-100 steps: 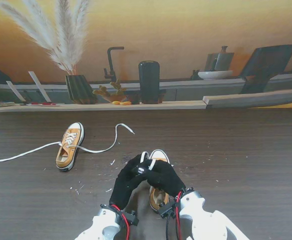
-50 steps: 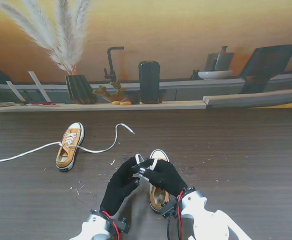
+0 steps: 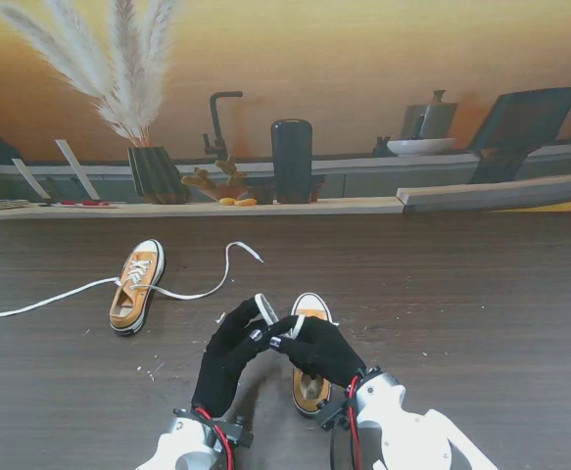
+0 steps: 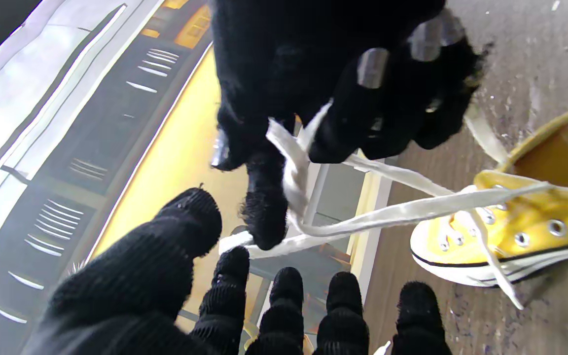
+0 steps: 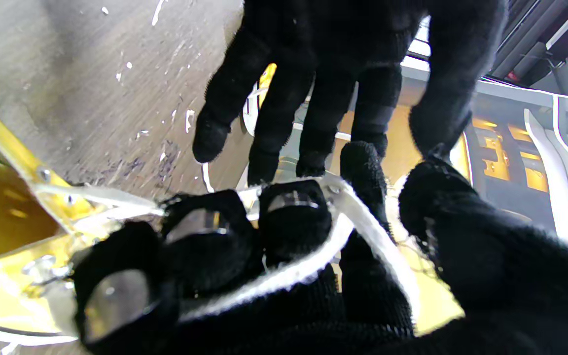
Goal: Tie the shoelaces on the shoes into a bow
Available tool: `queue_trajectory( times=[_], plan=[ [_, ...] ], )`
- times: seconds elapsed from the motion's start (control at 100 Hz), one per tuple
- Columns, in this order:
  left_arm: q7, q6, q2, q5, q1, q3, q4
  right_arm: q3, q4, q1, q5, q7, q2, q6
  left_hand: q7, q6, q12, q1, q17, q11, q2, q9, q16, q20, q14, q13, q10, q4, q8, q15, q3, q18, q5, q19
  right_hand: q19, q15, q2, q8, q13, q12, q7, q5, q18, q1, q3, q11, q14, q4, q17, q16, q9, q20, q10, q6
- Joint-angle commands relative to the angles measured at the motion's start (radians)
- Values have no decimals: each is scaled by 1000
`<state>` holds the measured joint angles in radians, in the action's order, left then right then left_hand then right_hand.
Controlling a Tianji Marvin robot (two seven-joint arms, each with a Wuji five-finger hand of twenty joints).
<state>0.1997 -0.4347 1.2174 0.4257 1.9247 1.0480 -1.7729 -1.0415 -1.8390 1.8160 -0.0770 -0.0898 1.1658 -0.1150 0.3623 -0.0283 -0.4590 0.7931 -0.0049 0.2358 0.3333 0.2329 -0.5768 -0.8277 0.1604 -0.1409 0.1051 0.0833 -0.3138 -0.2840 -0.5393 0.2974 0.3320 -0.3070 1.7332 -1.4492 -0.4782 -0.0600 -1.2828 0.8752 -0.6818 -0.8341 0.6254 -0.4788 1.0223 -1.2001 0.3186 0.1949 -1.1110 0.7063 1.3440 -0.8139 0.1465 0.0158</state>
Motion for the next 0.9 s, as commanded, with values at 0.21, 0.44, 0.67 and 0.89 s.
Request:
queue_trajectory(
  times=[0.21, 0.44, 0.67, 0.89],
  plan=[
    [18, 48, 19, 39, -12, -10, -60, -11, -4, 10, -11, 49, -16, -4, 241, 44, -31, -11, 29, 73, -17, 87, -8, -65, -15, -36, -14, -49, -154, -59, 108, -104, 119, 35, 26, -20, -3, 30, -12, -4, -42, 17, 70, -25, -54, -7, 29, 51, -26, -5, 13, 10, 12, 51],
    [153, 127, 51, -29, -38, -17, -60, -21, -9, 17, -14, 88, -28, -11, 813, 156, -74, 114, 76, 171, 135, 239, 7, -64, 9, -83, 19, -116, -382, -109, 146, -79, 125, 31, 49, -36, 3, 40, -12, -1, -56, 14, 56, -32, -69, -12, 24, 54, -30, 3, 23, 3, 8, 56],
    [213, 194, 70, -65, -72, -38, -45, -22, -9, 18, -7, 104, -31, -13, 911, 121, -106, 113, 408, 199, 265, 629, 95, 37, 67, -499, 18, -156, -602, -209, -88, 31, 165, -132, 55, -42, 5, 45, -12, 0, -63, 13, 53, -38, -76, -13, 23, 54, -31, 6, 28, 1, 7, 56],
    [257, 194, 85, -97, -98, -60, -26, -29, -10, 24, -7, 112, -34, -17, 911, 104, -362, 298, 494, 85, 280, 870, 25, 255, 15, -813, -35, -156, -773, -407, -45, -33, 215, -892, 55, -41, 6, 49, -12, 1, -67, 14, 53, -41, -79, -13, 23, 54, -31, 6, 28, 1, 7, 56]
  ],
)
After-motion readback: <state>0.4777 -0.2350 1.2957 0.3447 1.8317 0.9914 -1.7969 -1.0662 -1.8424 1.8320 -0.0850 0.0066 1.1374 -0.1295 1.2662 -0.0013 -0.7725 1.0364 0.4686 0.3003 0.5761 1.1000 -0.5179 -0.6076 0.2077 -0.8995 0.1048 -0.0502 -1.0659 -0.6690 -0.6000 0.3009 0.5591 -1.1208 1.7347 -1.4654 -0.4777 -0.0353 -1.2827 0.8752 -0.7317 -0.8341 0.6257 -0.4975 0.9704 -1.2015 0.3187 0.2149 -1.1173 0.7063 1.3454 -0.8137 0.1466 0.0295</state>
